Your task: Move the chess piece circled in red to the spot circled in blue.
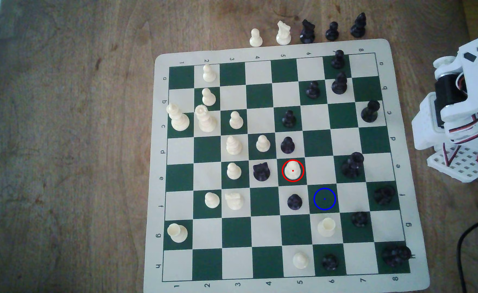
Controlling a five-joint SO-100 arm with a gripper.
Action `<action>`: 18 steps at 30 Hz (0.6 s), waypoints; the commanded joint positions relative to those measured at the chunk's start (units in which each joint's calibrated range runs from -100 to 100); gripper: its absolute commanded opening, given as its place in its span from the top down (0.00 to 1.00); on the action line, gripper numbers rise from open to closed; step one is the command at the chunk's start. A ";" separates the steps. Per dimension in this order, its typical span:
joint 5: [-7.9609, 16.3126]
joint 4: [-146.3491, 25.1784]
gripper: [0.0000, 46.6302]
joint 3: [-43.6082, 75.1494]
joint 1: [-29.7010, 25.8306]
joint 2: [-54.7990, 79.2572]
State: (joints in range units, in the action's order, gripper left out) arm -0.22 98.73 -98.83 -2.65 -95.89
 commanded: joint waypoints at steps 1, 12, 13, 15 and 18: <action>-0.05 0.95 1.00 -1.17 -0.12 0.14; 0.24 -43.61 1.00 5.44 -0.51 0.14; 0.24 -49.09 1.00 6.71 -0.36 0.14; 0.24 -58.51 1.00 9.16 0.50 0.14; 0.34 -79.07 1.00 15.14 1.52 0.14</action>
State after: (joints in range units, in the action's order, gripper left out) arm -0.12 44.62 -93.76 -2.51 -95.89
